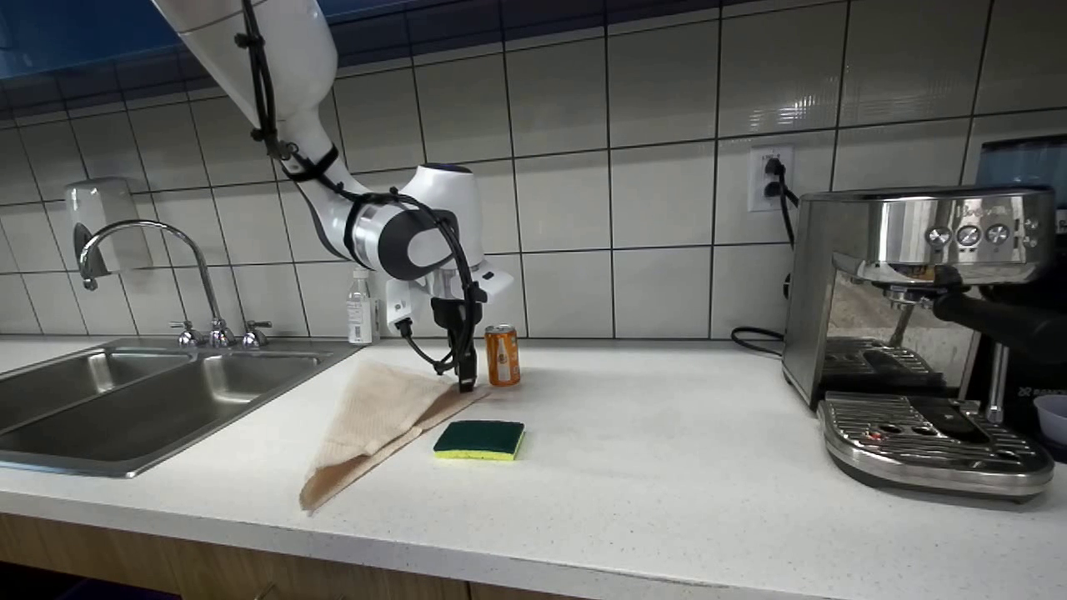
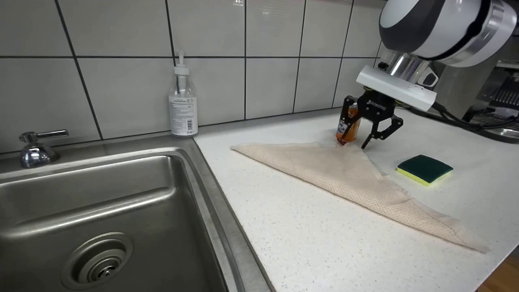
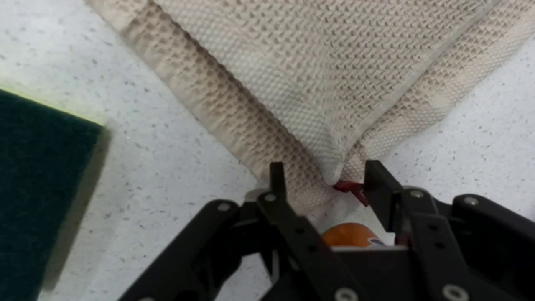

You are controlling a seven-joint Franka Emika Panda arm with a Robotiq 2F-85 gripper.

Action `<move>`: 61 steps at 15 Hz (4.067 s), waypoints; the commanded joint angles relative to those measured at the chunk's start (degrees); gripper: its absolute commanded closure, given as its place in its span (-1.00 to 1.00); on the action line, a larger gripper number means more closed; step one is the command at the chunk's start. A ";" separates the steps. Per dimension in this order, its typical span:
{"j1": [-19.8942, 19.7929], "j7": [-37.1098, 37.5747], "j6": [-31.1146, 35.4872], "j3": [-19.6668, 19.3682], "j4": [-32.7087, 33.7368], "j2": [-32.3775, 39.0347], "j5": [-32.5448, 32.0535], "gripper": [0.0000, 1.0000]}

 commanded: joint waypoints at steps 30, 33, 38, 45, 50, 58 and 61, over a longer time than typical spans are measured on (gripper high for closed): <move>-0.56 -13.41 -7.93 3.18 -5.45 -9.25 -2.01 -1.00; -0.30 -12.97 -7.37 3.10 -4.36 -7.68 -1.59 -1.00; -0.40 -14.86 -7.30 3.32 -4.38 -7.66 -1.58 -1.00; -0.51 -17.60 -6.01 3.65 -3.99 -8.17 -2.28 -1.00; -0.51 -25.01 -4.25 4.76 -1.50 -7.73 -5.50 -1.00; -1.42 -38.76 -0.19 10.08 1.75 -4.75 -3.86 -1.00; -1.85 -42.32 2.10 12.26 3.16 -3.02 -3.66 -1.00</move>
